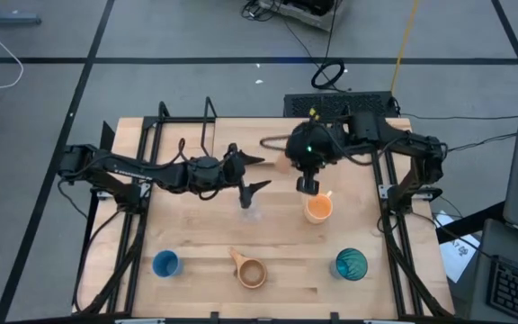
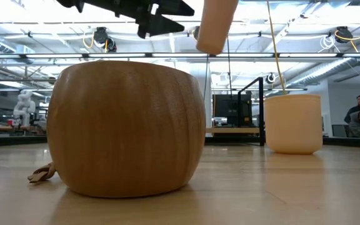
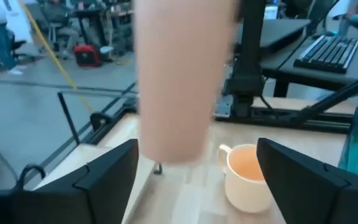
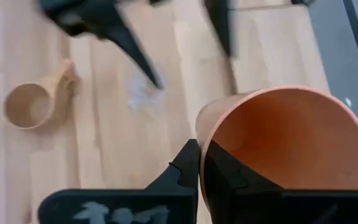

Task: Stack small to large cups/mugs on shelf
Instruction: Put the light orange cup on the shelf

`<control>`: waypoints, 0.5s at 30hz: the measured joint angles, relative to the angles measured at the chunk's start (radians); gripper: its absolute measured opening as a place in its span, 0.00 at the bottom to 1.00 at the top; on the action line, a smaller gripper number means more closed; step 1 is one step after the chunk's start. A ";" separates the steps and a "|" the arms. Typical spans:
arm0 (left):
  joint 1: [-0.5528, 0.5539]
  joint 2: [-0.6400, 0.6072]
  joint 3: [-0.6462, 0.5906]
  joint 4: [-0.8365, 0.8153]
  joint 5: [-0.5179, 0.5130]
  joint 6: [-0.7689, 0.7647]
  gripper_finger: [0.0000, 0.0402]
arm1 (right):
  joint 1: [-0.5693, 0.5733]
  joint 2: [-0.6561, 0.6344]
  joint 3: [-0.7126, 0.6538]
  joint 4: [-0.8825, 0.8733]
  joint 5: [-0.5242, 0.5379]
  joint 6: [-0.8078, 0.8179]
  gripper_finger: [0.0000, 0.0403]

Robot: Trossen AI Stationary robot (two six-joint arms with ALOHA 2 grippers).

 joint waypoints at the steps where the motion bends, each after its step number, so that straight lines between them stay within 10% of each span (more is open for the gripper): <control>1: -0.009 -0.002 0.000 -0.005 -0.010 -0.003 0.79 | -0.019 0.000 0.000 -0.001 0.000 -0.003 0.00; 15: -0.170 0.014 -0.001 -0.042 -0.037 -0.025 0.55 | -0.354 0.076 0.000 -0.002 -0.021 -0.112 0.00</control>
